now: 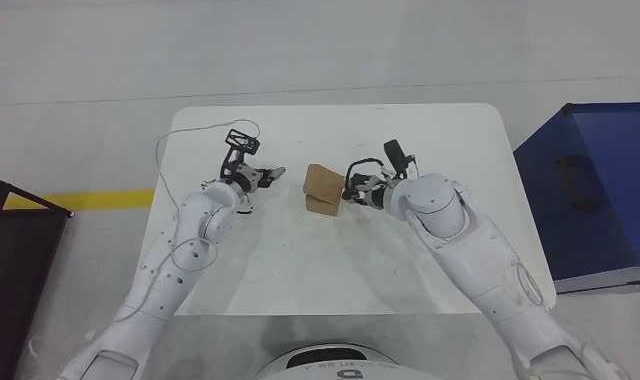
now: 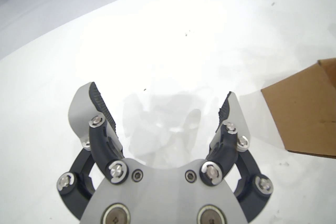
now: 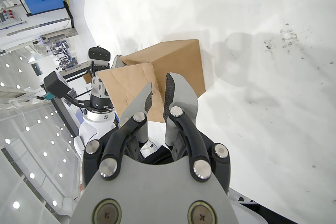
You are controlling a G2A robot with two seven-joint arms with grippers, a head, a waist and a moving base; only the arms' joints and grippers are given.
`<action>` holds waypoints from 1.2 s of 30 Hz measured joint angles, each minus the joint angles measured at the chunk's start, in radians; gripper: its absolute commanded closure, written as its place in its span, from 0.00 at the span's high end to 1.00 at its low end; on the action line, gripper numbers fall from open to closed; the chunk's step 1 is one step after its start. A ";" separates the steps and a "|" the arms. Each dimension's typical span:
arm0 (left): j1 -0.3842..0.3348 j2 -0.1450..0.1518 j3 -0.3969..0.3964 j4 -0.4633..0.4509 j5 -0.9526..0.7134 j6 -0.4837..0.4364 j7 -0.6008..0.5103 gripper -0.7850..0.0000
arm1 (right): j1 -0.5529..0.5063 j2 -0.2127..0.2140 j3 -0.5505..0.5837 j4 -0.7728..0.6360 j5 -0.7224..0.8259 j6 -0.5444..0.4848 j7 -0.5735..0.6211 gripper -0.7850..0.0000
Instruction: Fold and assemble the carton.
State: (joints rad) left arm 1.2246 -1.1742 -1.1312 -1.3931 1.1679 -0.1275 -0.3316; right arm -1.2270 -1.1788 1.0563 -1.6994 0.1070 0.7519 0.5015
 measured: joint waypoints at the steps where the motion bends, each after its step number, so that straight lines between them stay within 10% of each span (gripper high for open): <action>1: 0.013 0.002 -0.016 -0.020 -0.020 -0.015 0.012 1.00 | -0.008 0.001 0.007 -0.004 0.006 -0.016 -0.002 0.25; 36: 0.021 -0.012 0.047 -0.099 -0.011 -0.150 0.008 1.00 | 0.013 0.004 -0.023 0.033 -0.014 -0.050 0.049 0.28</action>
State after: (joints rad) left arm 1.2457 -1.1858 -1.0839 -1.4925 1.1574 -0.2773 -0.3239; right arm -1.2135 -1.1749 1.0331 -1.6666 0.0927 0.7021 0.5507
